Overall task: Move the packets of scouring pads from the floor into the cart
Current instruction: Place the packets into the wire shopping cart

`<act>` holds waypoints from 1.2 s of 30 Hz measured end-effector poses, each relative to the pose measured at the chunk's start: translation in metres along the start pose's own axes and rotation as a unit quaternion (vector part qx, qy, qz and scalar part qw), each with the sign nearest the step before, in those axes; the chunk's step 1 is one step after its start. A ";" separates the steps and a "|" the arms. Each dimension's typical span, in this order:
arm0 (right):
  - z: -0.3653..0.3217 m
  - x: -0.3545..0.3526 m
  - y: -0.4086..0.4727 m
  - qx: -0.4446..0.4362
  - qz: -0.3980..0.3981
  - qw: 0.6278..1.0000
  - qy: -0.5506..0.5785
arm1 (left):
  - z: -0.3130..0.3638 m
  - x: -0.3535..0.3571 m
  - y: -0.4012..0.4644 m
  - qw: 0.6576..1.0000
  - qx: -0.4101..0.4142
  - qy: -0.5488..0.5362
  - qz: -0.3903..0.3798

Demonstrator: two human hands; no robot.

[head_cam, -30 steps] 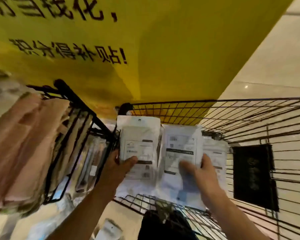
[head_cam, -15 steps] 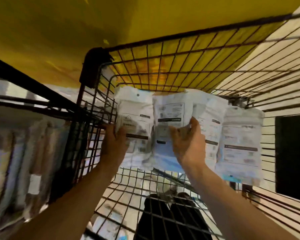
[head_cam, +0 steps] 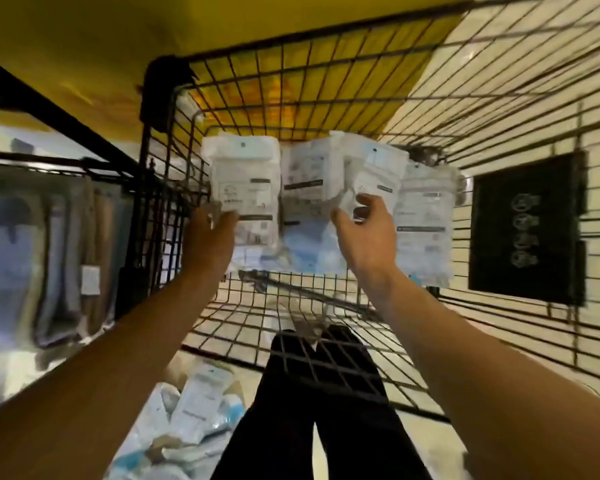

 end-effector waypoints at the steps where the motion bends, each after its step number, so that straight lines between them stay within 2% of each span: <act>1: -0.002 -0.010 -0.011 0.015 -0.020 1.000 -0.004 | 0.009 -0.003 -0.015 1.000 0.003 0.011 -0.011; 4: -0.012 -0.040 -0.059 0.043 -0.098 0.994 0.020 | 0.038 -0.017 -0.070 0.998 0.015 0.008 -0.064; 6: -0.016 -0.060 -0.096 0.056 -0.149 0.987 0.031 | 0.052 -0.025 -0.110 0.992 -0.025 -0.043 -0.117; 9: -0.026 -0.092 -0.150 0.033 -0.198 0.978 0.065 | 0.062 -0.034 -0.167 0.952 -0.121 -0.176 -0.218; 11: -0.032 -0.112 -0.182 0.007 -0.205 0.975 0.081 | 0.068 -0.043 -0.200 0.940 -0.108 -0.183 -0.267; 13: -0.035 -0.126 -0.210 -0.027 -0.194 0.978 0.068 | 0.069 -0.057 -0.224 0.948 -0.069 -0.158 -0.269; 18: -0.044 -0.155 -0.235 -0.079 -0.191 0.977 0.045 | 0.057 -0.083 -0.247 0.967 -0.034 -0.144 -0.207; 21: -0.050 -0.169 -0.231 -0.107 -0.202 0.973 0.022 | 0.038 -0.103 -0.255 0.966 -0.067 -0.177 -0.175; 28: -0.066 -0.177 -0.214 -0.153 -0.267 0.951 -0.014 | -0.026 -0.155 -0.303 0.987 -0.080 -0.133 -0.029; 32: -0.063 -0.166 -0.208 -0.171 -0.331 0.927 -0.050 | -0.054 -0.153 -0.355 0.975 -0.120 -0.176 0.066; 36: -0.047 -0.151 -0.209 -0.171 -0.392 0.897 -0.110 | -0.088 -0.137 -0.414 0.941 -0.163 -0.255 0.150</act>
Point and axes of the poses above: each hand's wrist, its own y-axis towards the middle knuckle, its own x-axis out of the palm, z = x × y, the point moved 4 cm from there along y, towards the middle knuckle, and after that the axes turned 5 degrees about -y, right-handed, at the moved point
